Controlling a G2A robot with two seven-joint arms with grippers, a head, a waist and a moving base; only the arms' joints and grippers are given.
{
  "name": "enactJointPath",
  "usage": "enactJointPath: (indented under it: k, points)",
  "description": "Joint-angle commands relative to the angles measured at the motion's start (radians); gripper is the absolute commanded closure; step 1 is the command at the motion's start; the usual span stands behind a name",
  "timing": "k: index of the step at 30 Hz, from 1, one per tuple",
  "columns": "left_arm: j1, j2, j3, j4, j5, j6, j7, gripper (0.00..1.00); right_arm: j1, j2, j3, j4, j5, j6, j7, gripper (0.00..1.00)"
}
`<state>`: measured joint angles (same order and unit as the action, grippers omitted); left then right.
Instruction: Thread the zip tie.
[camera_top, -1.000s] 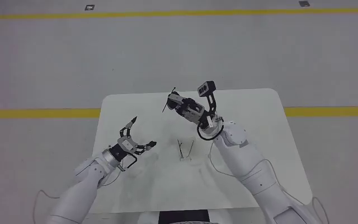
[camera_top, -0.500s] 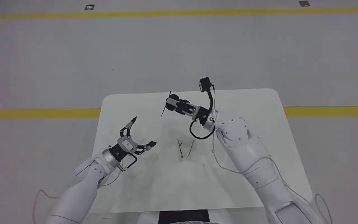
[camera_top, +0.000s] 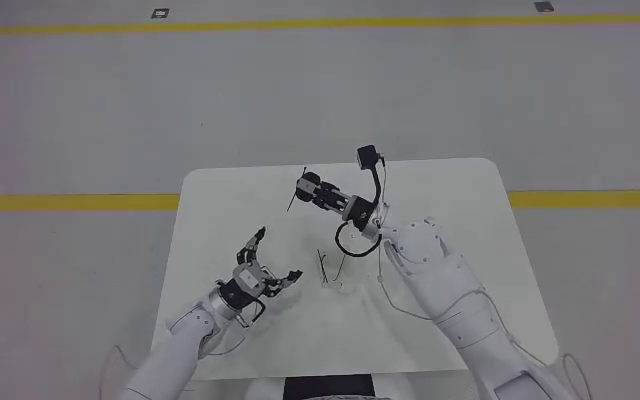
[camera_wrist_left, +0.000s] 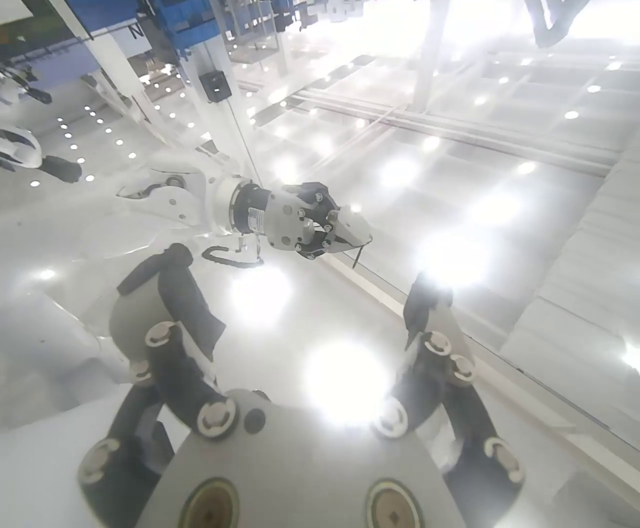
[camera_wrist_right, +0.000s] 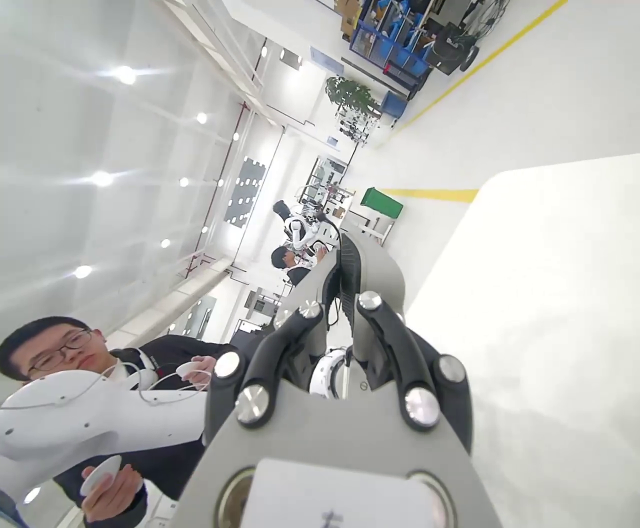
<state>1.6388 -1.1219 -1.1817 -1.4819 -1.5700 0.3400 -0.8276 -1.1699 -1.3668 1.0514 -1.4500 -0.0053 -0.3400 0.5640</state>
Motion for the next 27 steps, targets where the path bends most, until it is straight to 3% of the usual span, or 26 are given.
enactJointPath:
  k: [1,9,13,17,21,27]
  points:
    - [-0.006,-0.005,-0.005,0.005,0.0,0.0,0.0,0.0,0.0,0.0,0.0,0.0,0.0,0.0,0.0,1.0]
    - [-0.008,-0.006,-0.005,0.004,0.004,-0.008,0.01,0.0,-0.004,0.0,0.0,-0.002,-0.002,0.003,-0.007,1.0]
    - [-0.007,-0.005,-0.021,-0.021,0.105,-0.149,0.038,0.0,-0.019,0.005,0.012,-0.028,-0.052,0.059,-0.042,1.0]
    - [0.008,0.002,-0.041,-0.05,0.321,-0.346,0.072,0.0,-0.032,0.012,0.03,-0.066,-0.106,0.141,-0.062,1.0]
    - [0.032,0.002,-0.046,-0.065,0.539,-0.58,0.153,0.0,-0.045,0.017,0.038,-0.109,-0.155,0.224,-0.073,1.0]
    - [0.033,0.001,-0.046,-0.065,0.54,-0.59,0.159,0.0,-0.046,0.019,0.041,-0.12,-0.177,0.236,-0.078,1.0]
